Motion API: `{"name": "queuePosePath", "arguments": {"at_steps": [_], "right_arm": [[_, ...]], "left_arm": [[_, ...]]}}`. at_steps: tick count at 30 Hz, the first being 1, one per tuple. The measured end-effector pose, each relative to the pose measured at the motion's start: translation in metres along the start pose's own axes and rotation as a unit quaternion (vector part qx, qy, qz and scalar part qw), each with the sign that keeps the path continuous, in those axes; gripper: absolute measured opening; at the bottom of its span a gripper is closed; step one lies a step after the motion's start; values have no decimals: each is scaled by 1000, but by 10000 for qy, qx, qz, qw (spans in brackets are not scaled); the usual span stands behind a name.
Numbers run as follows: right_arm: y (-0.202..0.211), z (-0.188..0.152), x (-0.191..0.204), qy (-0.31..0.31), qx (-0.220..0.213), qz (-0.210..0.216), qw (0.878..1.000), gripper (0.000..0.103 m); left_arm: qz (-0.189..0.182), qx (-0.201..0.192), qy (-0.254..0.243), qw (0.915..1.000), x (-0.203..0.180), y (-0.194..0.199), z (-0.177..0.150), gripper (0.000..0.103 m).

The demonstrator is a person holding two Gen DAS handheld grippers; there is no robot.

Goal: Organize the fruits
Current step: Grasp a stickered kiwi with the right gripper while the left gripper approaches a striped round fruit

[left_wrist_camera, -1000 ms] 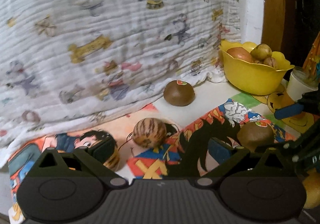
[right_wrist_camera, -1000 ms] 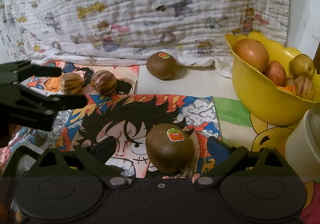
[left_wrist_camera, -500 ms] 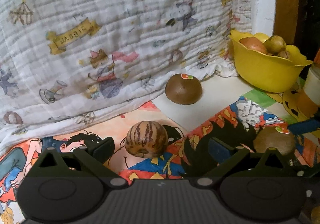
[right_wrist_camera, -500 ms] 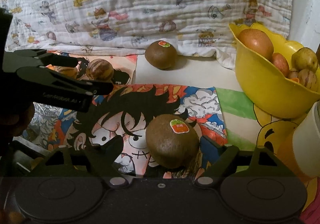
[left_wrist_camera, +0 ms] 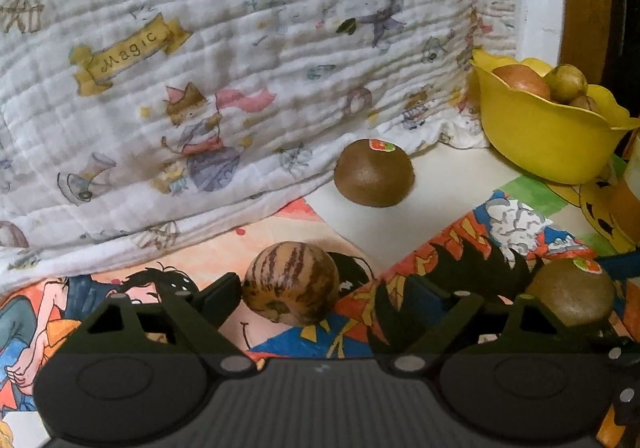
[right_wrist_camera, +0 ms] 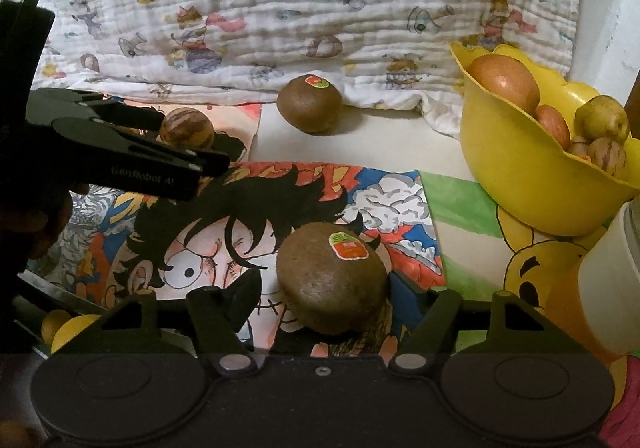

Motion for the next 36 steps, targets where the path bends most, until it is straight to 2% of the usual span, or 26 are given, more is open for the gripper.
{"name": "queuePosePath", "arguments": {"at_steps": [7,16,20,23,27,29,36], "right_arm": [[-4,0,-1,-19,12,-1,10000,70],[-11,0,-2,-33,40,-55,10000,63],[-12,0,-2,7,29,-76,10000,63],[-12,0,-2,26,29,-80,10000,63],[-12,0,-1,62,12,-96,9999,63],[-12,-1,-1,71,-10,-90,9999,63],[-12,-1,-3,25,-39,-43,10000,62]], "left_arm": [[257,125,-208,9994,1,-11,-2,86],[391,68,-262,9989,3,-15,-2,81],[469,23,-407,9981,-2,-15,-2,74],[379,28,-363,9986,-2,-15,-2,66],[288,6,-249,9993,-1,-15,-3,60],[279,28,-145,9995,2,-14,-3,52],[87,-31,-44,9999,7,-12,-5,52]]}}
Point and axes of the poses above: each gripper's, at about its wrist camera, not at the fingertips, and y roughly against the way its jaws point, x to its left, z to its top, the point moved 2 cm from there along -y, roughly the way its jaws point, and after that the axes turned 2 degrees about x, right-handed, at the moved point
